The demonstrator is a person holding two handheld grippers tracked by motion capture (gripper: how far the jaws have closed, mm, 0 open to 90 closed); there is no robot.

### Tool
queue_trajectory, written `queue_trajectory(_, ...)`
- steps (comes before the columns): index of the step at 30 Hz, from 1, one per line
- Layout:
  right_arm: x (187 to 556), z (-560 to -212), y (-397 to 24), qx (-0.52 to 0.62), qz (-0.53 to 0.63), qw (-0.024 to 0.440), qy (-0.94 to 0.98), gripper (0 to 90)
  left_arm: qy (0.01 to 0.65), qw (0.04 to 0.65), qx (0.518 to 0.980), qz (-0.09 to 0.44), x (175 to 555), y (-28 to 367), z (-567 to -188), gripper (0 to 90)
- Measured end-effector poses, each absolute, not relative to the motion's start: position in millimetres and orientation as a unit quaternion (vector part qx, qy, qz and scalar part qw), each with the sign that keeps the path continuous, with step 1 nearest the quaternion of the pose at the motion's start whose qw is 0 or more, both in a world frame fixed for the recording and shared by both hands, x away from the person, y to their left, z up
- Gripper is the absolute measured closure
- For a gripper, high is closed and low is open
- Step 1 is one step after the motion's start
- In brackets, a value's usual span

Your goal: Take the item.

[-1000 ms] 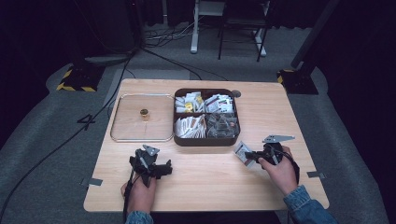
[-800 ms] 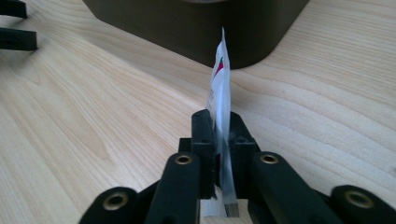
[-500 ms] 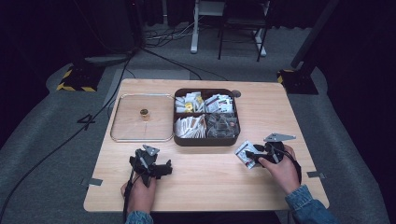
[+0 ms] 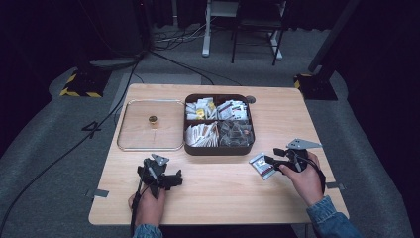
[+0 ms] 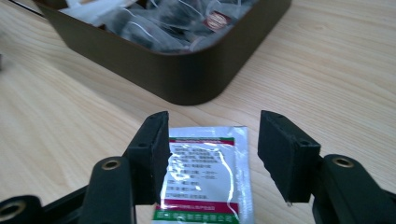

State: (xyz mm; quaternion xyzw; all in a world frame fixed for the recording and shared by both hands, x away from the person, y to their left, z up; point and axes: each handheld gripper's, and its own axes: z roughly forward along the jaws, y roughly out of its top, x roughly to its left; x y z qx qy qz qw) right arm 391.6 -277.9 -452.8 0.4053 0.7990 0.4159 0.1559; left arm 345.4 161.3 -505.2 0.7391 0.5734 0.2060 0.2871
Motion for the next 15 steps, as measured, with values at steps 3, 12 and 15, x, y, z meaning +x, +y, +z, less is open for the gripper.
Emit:
queue_trajectory(3, 386.2, -446.3, -274.4, 0.392, 0.427, 0.145, 0.802, 44.3, 0.573, 0.287, 0.739, 0.206, 345.4, 161.3, -505.2, 0.0)
queue_trajectory(12, 369.0, -432.4, -259.4, 0.351, 0.46, 0.113, 0.808, 44.8, 0.573, 0.288, 0.739, 0.206, 345.4, 161.3, -505.2, 0.0)
queue_trajectory(15, 363.3, -429.6, -253.1, 0.338, 0.478, 0.095, 0.806, 44.9, 0.573, 0.288, 0.74, 0.206, 345.3, 161.4, -505.2, 0.0)
